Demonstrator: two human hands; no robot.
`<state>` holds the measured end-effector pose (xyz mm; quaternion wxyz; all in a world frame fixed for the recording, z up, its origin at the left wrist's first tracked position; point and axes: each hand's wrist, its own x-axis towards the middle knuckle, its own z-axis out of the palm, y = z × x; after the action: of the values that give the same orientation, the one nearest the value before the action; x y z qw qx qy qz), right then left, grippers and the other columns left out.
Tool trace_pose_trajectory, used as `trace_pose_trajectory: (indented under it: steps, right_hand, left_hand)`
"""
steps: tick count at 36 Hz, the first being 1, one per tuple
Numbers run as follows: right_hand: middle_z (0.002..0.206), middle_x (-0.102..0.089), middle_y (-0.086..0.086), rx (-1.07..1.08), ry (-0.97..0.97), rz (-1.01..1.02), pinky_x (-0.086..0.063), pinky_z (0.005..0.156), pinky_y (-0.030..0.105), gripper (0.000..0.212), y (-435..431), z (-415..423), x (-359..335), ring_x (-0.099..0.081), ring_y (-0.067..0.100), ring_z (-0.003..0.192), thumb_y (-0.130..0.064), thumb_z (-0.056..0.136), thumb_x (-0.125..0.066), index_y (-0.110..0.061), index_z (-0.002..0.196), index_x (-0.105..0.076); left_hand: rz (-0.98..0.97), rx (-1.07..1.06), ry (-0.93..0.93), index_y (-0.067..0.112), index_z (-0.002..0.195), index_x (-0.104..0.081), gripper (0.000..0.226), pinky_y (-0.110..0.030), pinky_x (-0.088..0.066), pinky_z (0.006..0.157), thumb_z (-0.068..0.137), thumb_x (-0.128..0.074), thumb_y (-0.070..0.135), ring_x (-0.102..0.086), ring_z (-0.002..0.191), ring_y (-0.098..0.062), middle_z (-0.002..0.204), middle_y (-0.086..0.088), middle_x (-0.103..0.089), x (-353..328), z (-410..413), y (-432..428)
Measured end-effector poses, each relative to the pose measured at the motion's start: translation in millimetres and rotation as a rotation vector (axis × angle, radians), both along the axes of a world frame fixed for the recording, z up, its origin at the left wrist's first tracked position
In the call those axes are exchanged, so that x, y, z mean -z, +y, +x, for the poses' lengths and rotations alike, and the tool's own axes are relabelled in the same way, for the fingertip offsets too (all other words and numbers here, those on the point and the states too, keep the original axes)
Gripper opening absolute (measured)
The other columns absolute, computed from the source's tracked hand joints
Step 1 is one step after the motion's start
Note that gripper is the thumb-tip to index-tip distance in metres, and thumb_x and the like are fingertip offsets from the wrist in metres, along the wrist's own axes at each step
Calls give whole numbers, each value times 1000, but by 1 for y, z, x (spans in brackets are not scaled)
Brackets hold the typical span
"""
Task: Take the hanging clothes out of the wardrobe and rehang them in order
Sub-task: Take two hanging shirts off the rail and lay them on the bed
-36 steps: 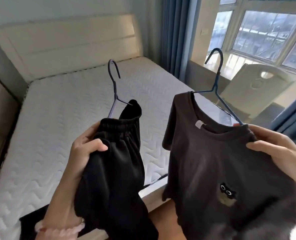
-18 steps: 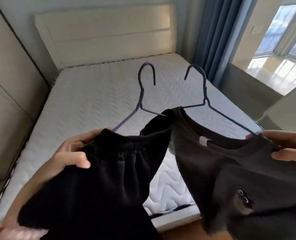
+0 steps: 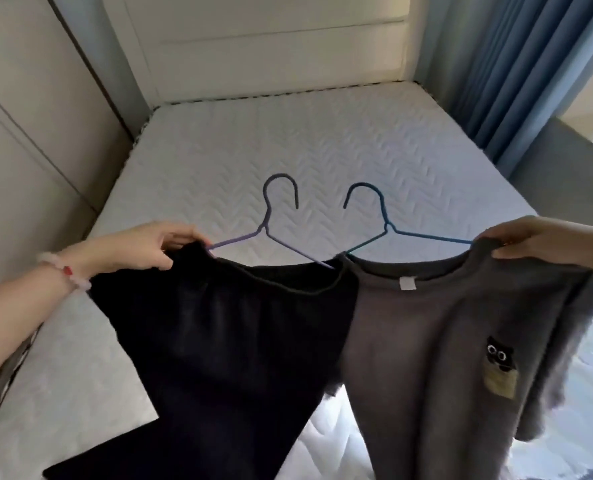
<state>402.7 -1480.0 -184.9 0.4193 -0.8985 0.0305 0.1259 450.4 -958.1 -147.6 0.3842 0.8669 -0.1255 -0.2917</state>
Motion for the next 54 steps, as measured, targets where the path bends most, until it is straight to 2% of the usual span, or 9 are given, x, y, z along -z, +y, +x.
trace_pose_trajectory:
  steps: [5,9,16,23,28,34,41,47,54]
  right_hand:
    - [82,-63,-45,-171,99,-235,-40,84,19,65,-16,84,1,-59,2,91,-1,88,-59,-64,71,-65]
    - [95,-67,-15,-202,74,-321,-39,95,34,48,-15,145,38,-58,18,96,-4,88,-58,-50,78,-63]
    - [107,-61,2,-201,-9,-326,-36,94,32,30,-2,228,97,-54,23,103,-2,90,-54,-29,99,-62]
    - [111,-61,6,-171,-91,-350,-29,91,24,32,31,284,161,-51,24,108,2,89,-54,-6,118,-63]
    - [127,-62,11,-27,-187,-361,-34,103,40,34,40,319,213,-52,30,120,-5,87,-58,-14,119,-64]
    - [154,-29,7,-130,-89,-589,-24,110,57,86,42,322,279,-25,31,141,-9,77,-70,-24,148,-25]
    - [113,-68,14,-50,38,-406,-43,95,41,40,64,267,310,-63,37,104,-3,82,-57,-16,120,-61]
    - [80,-72,13,-39,182,-235,-51,69,32,21,84,191,286,-64,30,72,-6,85,-59,-23,77,-67]
    - [69,-64,8,200,375,283,-40,56,23,19,120,71,224,-60,17,60,-7,93,-50,-13,81,-63]
  left_hand:
    - [112,-216,-188,60,66,-66,101,8,-38,74,63,-33,-35,-57,76,27,69,41,-64,55,57,1]
    - [130,-332,-224,57,63,-67,95,10,-37,72,67,-35,-32,-57,74,27,65,43,-62,97,96,8]
    - [104,-512,-239,37,69,-70,75,-17,-38,92,67,-36,-29,-58,101,-14,66,28,-68,147,165,25]
    - [157,-577,-298,3,109,-66,58,-23,-33,101,71,-33,-27,-56,116,-24,116,-15,-64,199,214,33]
    - [191,-642,-317,7,112,-66,57,-23,-35,100,75,-36,-24,-55,117,-22,120,-13,-63,247,242,37]
    - [345,-628,-163,25,146,-28,76,-23,-28,108,82,-57,-5,-39,135,-27,149,-6,-37,306,232,30]
    - [326,-528,-127,19,141,-38,58,-35,-37,109,87,-55,9,-53,123,-27,132,-7,-57,317,189,24]
    - [323,-544,-137,27,121,-57,34,-39,-50,92,88,-52,23,-64,94,-21,98,1,-70,279,125,3]
    - [-69,-886,-46,16,112,-60,23,-23,-46,76,93,-48,13,-64,91,-17,97,-2,-69,210,-5,-42]
